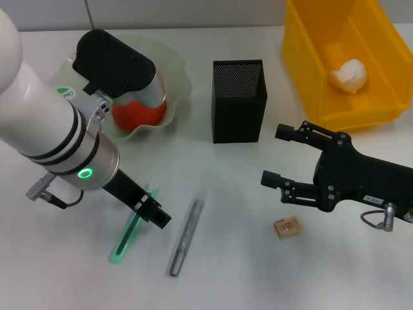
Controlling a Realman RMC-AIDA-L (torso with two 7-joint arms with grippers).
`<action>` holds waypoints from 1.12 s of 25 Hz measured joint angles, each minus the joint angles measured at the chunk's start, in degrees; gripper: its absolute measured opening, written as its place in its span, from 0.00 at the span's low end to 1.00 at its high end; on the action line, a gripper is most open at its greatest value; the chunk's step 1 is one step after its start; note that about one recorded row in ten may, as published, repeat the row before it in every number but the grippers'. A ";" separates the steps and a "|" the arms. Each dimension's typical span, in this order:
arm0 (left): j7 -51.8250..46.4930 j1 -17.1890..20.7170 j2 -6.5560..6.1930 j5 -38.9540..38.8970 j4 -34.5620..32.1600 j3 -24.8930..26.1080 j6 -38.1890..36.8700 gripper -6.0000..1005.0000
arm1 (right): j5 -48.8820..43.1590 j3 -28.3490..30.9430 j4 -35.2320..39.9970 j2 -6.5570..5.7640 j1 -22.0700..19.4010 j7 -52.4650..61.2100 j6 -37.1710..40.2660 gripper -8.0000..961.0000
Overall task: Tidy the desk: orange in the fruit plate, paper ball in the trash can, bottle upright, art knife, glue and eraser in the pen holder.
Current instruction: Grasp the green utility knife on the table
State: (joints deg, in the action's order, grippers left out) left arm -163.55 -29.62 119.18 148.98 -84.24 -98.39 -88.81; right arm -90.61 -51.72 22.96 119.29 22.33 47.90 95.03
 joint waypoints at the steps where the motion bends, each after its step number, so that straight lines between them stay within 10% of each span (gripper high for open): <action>1: 0.00 0.00 0.00 0.00 0.00 0.00 0.00 0.70 | 0.00 0.00 0.00 0.00 0.00 0.00 0.00 0.86; 28: 0.78 -1.42 0.00 0.60 2.80 0.21 1.28 0.70 | -0.01 0.13 -0.02 -0.02 -0.01 0.00 -0.38 0.86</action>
State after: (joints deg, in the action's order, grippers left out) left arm -162.77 -31.04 119.18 149.58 -81.44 -98.18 -87.53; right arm -90.61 -51.59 22.94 119.26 22.33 47.90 94.66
